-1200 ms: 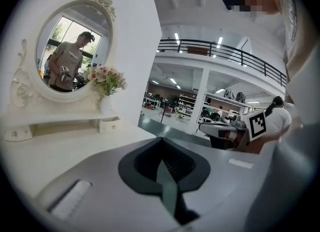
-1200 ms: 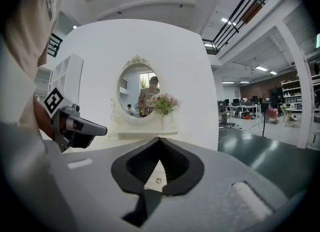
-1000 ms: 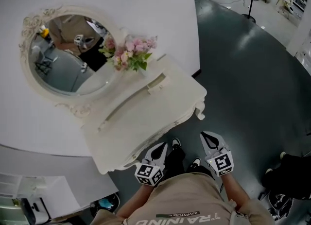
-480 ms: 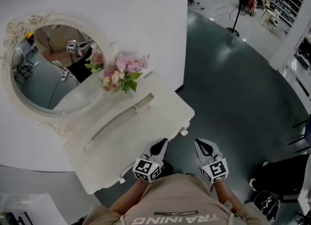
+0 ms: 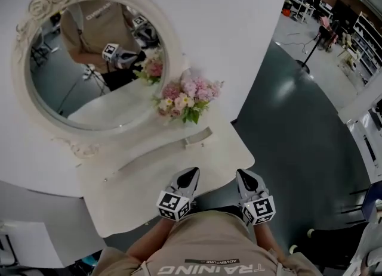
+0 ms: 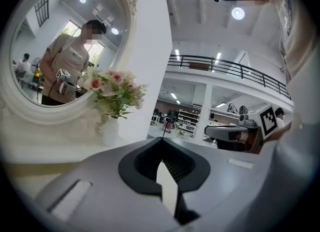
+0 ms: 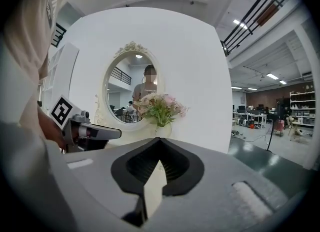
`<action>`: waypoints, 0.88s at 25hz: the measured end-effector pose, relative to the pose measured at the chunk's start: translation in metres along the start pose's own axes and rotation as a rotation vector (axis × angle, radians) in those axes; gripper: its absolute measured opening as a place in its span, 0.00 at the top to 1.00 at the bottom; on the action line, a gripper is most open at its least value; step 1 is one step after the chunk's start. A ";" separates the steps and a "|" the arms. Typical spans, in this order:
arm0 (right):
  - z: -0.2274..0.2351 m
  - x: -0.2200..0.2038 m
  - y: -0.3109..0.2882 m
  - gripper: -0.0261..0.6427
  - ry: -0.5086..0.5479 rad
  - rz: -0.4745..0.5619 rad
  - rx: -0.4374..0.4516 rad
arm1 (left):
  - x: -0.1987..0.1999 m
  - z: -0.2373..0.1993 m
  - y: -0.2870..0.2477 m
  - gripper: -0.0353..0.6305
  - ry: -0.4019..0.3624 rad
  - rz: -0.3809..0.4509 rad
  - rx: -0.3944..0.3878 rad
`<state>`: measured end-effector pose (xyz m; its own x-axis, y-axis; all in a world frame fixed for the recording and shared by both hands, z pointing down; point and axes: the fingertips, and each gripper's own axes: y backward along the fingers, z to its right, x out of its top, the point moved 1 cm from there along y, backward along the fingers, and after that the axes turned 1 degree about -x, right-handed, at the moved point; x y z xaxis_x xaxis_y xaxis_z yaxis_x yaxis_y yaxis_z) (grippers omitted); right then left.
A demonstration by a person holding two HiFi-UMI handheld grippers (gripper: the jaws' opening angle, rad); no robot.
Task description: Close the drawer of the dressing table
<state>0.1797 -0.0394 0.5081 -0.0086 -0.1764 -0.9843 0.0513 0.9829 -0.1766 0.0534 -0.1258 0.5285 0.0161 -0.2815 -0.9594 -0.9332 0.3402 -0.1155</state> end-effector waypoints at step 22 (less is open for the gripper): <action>0.002 -0.003 -0.153 0.96 0.083 -0.122 0.383 | 0.022 -0.110 0.021 0.93 0.087 0.024 0.431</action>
<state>0.1737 -0.1896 0.5385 -0.1173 -0.2703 -0.9556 0.4131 0.8618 -0.2945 -0.0051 -0.2239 0.5335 -0.0513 -0.3372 -0.9400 -0.6976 0.6857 -0.2079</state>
